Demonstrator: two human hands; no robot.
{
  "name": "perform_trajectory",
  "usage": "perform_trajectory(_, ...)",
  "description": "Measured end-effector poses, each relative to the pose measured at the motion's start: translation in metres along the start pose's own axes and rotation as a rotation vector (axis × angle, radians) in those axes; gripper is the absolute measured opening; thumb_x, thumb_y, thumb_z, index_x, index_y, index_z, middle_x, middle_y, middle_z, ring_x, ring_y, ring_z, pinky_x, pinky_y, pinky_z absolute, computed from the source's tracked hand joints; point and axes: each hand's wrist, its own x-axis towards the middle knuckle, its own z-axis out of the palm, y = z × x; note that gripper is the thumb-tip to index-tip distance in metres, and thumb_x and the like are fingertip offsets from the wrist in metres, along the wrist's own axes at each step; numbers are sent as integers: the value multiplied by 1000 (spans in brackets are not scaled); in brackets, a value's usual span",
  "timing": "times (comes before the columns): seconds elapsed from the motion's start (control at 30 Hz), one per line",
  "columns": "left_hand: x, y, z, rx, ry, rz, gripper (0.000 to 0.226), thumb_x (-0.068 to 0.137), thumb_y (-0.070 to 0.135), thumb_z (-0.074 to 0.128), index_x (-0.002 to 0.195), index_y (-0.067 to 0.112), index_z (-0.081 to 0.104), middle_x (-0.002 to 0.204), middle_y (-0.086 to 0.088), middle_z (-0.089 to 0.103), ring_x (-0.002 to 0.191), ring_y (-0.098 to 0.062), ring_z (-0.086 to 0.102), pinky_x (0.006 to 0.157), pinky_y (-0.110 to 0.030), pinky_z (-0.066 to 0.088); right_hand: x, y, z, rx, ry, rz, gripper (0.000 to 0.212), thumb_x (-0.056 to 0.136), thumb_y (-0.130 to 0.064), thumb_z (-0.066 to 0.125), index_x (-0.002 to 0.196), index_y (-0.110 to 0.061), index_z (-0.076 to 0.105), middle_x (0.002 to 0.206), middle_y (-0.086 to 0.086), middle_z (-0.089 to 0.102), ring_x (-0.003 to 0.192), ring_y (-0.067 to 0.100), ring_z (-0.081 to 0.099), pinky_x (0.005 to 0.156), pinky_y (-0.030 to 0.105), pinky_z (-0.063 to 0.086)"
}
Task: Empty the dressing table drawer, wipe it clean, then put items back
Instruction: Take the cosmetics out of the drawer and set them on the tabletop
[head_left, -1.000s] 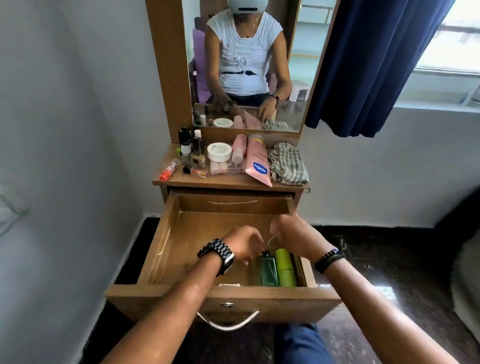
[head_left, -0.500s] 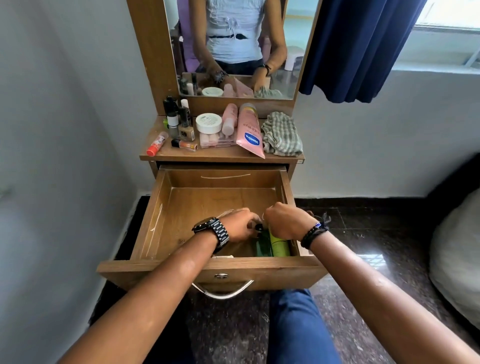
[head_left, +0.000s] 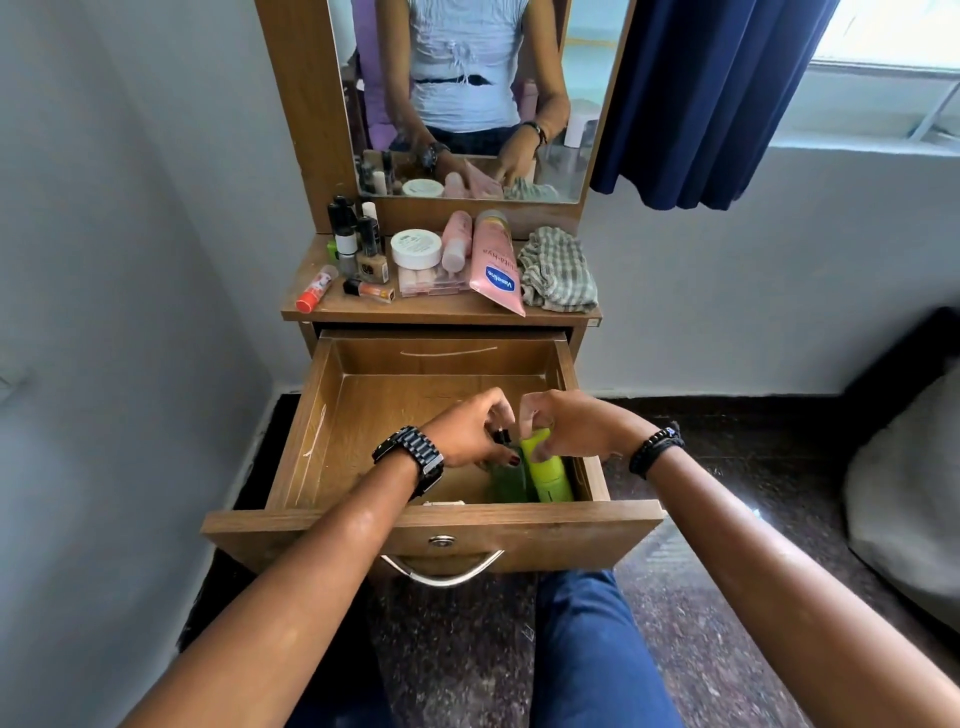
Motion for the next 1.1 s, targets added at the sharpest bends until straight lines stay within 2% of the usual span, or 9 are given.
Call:
perform_trajectory(0.17,-8,5,-14,119,151,55,41,70,17,80,104,23,59,106,2,60,96,-15,57,80,-30,49,-4,-2,-11,16,80,-19,40,73,-16,79,108,-17,59,106,0,63,96,16,58,82,29,49)
perform_trajectory(0.33,-30,19,-48,181,266,97,26,70,16,79,94,14,69,96,1,67,88,-12,59,73,-20,44,0,-20,-35,34,280,-123,32,75,-13,77,105,-14,65,96,-5,61,82,8,53,61,7,37)
perform_trajectory(0.47,-51,26,-90,188,402,137,26,71,14,79,94,11,69,94,1,68,80,-5,54,63,-2,37,9,-50,-62,76,386,-226,33,74,-18,78,106,-17,66,96,-5,65,81,11,59,67,14,44)
perform_trajectory(0.57,-65,25,-124,166,530,137,25,71,14,78,95,14,67,102,-1,66,88,-9,55,75,-16,42,18,-74,-84,89,464,-311,31,73,-18,79,102,-12,69,99,3,67,82,16,61,67,13,44)
perform_trajectory(0.67,-74,21,-158,160,680,125,27,72,15,77,97,16,67,101,1,63,86,-10,56,68,-18,44,36,-97,-103,171,523,-367,27,73,-16,80,95,-9,68,99,5,66,85,15,60,68,10,44)
perform_trajectory(0.77,-78,13,-192,150,835,104,27,72,13,77,97,13,67,100,-2,65,83,-13,59,68,-19,47,56,-120,-117,246,545,-371,30,73,-16,80,99,-12,66,100,0,64,94,15,63,86,26,51)
perform_trajectory(0.97,-54,-11,-244,143,1015,1,26,70,9,78,92,5,66,100,-10,68,83,-13,58,73,-20,44,91,-148,-128,246,609,-373,28,72,-18,81,96,-14,68,92,-2,71,89,13,67,89,36,53)
perform_trajectory(1.03,-41,-22,-253,149,1017,-40,25,70,9,78,91,5,64,102,-11,67,84,-14,57,73,-20,44,98,-149,-128,255,583,-379,26,73,-16,80,96,-13,67,88,-5,69,84,7,66,89,23,51)
perform_trajectory(1.1,-30,-31,-259,157,991,-62,27,70,9,78,93,4,65,103,-12,67,86,-14,56,75,-21,44,103,-142,-124,235,547,-369,24,75,-17,79,95,-18,67,83,-12,65,79,-2,61,81,-5,34)
